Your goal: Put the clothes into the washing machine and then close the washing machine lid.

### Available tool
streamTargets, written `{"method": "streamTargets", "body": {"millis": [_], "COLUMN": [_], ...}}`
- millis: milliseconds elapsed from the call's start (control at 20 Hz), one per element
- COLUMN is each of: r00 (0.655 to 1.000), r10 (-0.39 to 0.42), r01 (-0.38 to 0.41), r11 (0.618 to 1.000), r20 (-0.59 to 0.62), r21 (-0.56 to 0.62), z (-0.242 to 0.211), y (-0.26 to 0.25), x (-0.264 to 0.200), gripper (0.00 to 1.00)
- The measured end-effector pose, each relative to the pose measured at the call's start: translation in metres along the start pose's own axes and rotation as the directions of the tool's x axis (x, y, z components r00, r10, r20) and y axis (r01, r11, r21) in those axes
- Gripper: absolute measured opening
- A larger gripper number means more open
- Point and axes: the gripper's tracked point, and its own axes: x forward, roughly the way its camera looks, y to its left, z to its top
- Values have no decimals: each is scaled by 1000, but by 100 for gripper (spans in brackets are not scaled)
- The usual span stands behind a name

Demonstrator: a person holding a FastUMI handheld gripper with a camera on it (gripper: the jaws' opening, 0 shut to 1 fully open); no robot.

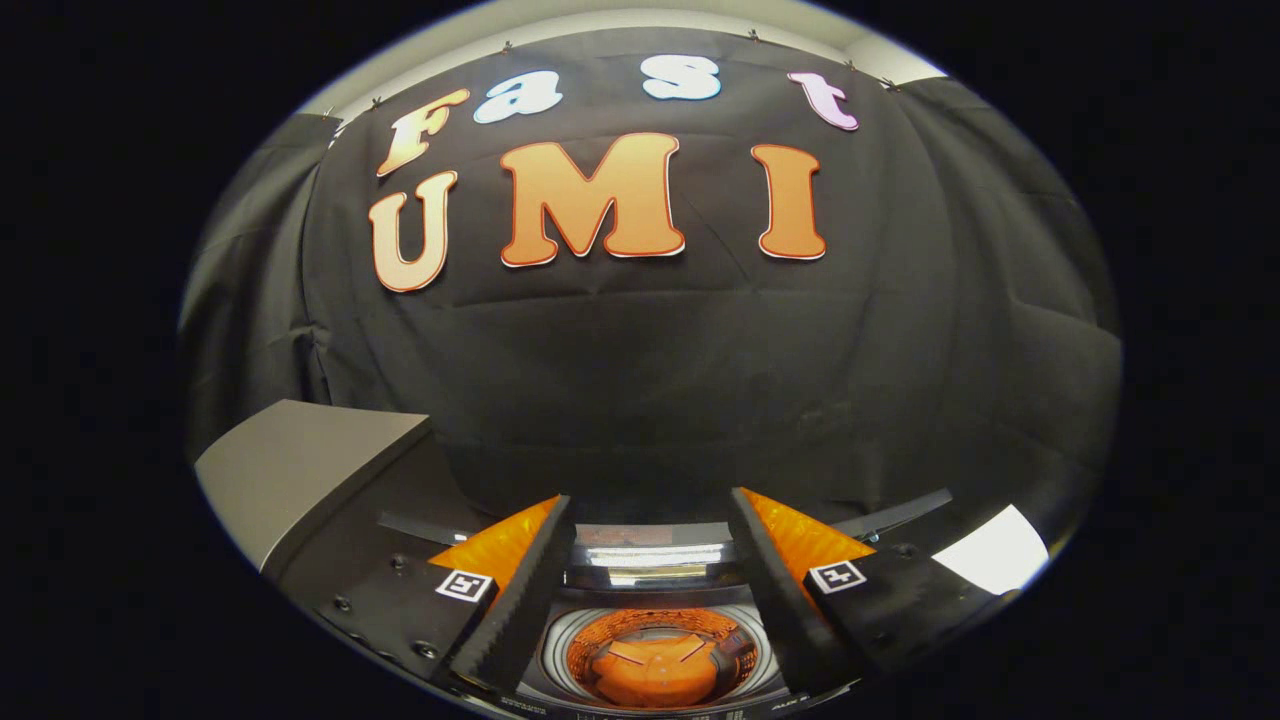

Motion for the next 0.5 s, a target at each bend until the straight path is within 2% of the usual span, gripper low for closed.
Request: {"method": "streamTargets", "body": {"millis": [300,500], "r00": [1000,998], "r10": [-1,-7], "r01": [1,6], "r11": [1000,1000], "r20": [16,-63], "r21": [-4,-6], "z": [-14,-52], "y": [2,-1], "x": [-6,-1], "gripper": [99,99]}}
